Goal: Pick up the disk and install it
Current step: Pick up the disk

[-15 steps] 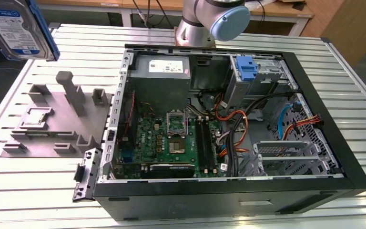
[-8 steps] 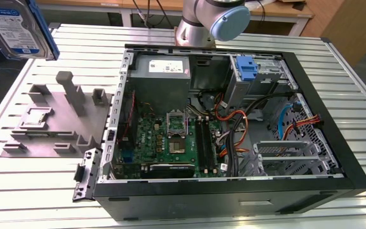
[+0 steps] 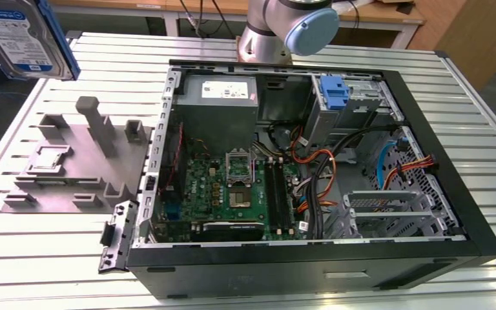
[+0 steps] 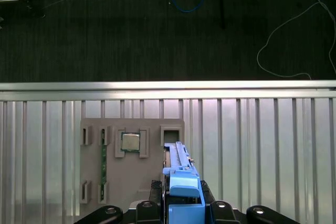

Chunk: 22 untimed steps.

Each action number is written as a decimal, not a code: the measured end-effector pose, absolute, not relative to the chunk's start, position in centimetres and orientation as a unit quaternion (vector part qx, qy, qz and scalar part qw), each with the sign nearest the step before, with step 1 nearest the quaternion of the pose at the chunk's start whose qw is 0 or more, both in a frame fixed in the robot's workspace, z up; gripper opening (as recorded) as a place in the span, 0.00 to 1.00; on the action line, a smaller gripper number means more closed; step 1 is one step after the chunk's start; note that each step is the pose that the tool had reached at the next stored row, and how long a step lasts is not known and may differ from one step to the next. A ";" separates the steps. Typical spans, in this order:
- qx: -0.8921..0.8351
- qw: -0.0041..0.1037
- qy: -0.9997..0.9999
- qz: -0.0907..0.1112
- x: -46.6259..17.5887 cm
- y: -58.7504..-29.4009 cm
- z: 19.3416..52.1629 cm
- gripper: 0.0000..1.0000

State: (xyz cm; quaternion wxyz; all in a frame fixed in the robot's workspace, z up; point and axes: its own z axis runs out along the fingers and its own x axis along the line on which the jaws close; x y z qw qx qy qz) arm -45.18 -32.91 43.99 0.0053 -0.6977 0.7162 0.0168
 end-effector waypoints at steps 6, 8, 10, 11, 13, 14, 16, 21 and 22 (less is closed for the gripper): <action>-0.698 0.005 0.716 0.017 -45.2 -32.9 44.1 0.36; -0.698 0.005 0.716 0.017 -45.2 -32.9 44.2 0.36; -0.698 0.005 0.716 0.017 -45.2 -32.9 44.2 0.36; -0.698 0.005 0.716 0.017 -45.2 -32.9 44.2 0.36; -0.698 0.005 0.716 0.017 -45.2 -32.9 44.3 0.36; -0.698 0.005 0.716 0.017 -45.2 -32.9 44.3 0.36; -0.698 0.005 0.716 0.017 -45.2 -32.9 44.3 0.36; -0.698 0.005 0.716 0.017 -45.2 -32.9 44.9 0.36; -0.698 0.005 0.716 0.017 -45.2 -32.9 45.0 0.36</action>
